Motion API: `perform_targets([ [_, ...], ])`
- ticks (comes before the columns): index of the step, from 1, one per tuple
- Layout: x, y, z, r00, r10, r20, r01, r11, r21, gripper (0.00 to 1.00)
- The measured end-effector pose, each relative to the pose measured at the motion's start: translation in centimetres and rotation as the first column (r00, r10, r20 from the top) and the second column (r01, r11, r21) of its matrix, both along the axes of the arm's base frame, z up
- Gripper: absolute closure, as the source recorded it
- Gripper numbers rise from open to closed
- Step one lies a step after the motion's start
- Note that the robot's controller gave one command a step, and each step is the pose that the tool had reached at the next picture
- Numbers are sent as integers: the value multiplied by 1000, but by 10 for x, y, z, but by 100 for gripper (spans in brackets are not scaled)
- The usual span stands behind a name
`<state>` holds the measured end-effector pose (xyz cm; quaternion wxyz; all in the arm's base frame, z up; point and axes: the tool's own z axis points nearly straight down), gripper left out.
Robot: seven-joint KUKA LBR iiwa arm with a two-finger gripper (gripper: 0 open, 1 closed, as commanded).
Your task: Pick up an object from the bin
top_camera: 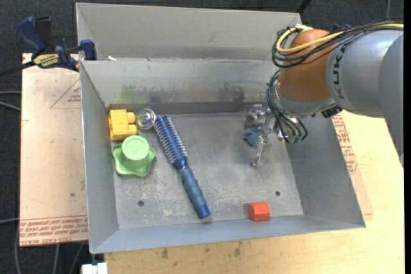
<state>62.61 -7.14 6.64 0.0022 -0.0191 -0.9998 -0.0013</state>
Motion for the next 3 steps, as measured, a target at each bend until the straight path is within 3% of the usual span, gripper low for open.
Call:
perform_targets([
  [1,3,-1,4,1000,-1,7,1,1000,-2,100],
  [2,-15,-49,175,1000,-1,17,1,1000,-6,100],
  [3,-16,-47,170,1000,1,9,-1,1000,-3,0],
])
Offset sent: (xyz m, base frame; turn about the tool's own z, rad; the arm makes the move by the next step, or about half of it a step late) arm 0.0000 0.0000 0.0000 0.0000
